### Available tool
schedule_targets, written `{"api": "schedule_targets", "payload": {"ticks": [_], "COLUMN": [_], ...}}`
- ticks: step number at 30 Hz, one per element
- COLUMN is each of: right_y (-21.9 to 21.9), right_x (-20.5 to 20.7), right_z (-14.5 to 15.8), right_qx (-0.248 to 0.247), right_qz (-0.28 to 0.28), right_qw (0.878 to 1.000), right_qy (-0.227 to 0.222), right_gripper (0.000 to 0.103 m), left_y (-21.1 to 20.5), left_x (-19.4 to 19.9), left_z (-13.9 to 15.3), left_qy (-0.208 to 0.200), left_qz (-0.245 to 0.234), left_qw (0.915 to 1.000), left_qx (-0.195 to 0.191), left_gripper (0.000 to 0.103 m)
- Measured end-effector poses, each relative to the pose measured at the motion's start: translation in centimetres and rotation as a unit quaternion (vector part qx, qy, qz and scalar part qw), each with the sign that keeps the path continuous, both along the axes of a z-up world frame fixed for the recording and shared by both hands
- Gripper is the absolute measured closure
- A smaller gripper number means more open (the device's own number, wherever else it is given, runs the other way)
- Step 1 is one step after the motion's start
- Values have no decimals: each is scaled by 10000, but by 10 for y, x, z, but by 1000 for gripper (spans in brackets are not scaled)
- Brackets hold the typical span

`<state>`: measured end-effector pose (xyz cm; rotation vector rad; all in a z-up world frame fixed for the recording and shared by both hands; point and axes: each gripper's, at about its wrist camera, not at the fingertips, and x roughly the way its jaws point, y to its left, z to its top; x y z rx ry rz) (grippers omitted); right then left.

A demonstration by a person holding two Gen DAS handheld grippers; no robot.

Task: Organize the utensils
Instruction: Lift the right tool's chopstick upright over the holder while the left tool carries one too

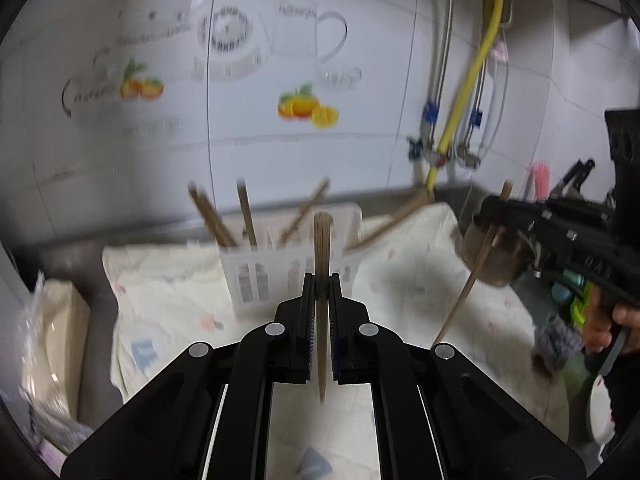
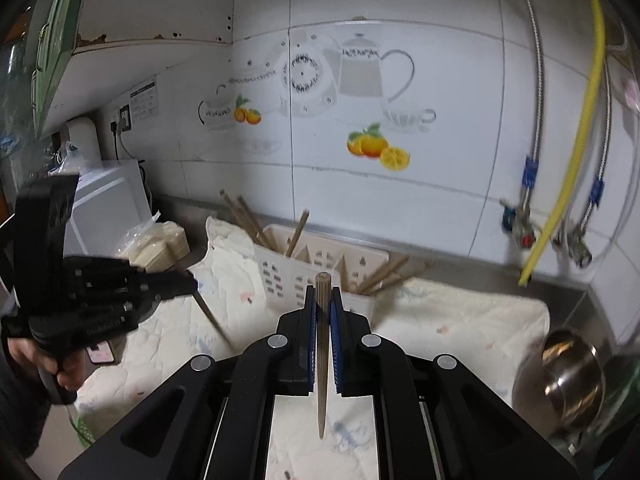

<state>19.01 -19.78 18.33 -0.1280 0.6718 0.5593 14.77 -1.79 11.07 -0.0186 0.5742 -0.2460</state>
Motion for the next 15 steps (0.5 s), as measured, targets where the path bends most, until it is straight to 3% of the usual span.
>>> {"api": "schedule_targets", "payload": {"ticks": [7,15], "right_y": [11,22], "right_x": [34,74], "right_z": [28,51], "right_qx": [129,345], "right_qz": [32,22], "right_qw": [9996,9986], "right_qy": [-252,-411], "right_gripper": [97,97], "left_y": [1,7], "left_x": [30,74], "left_z": [66,110], "left_qy": [-641,-1085], "left_qz": [121,474], "left_qw": [9978,9927], "left_qx": [88,224], "left_gripper": [98,98]}}
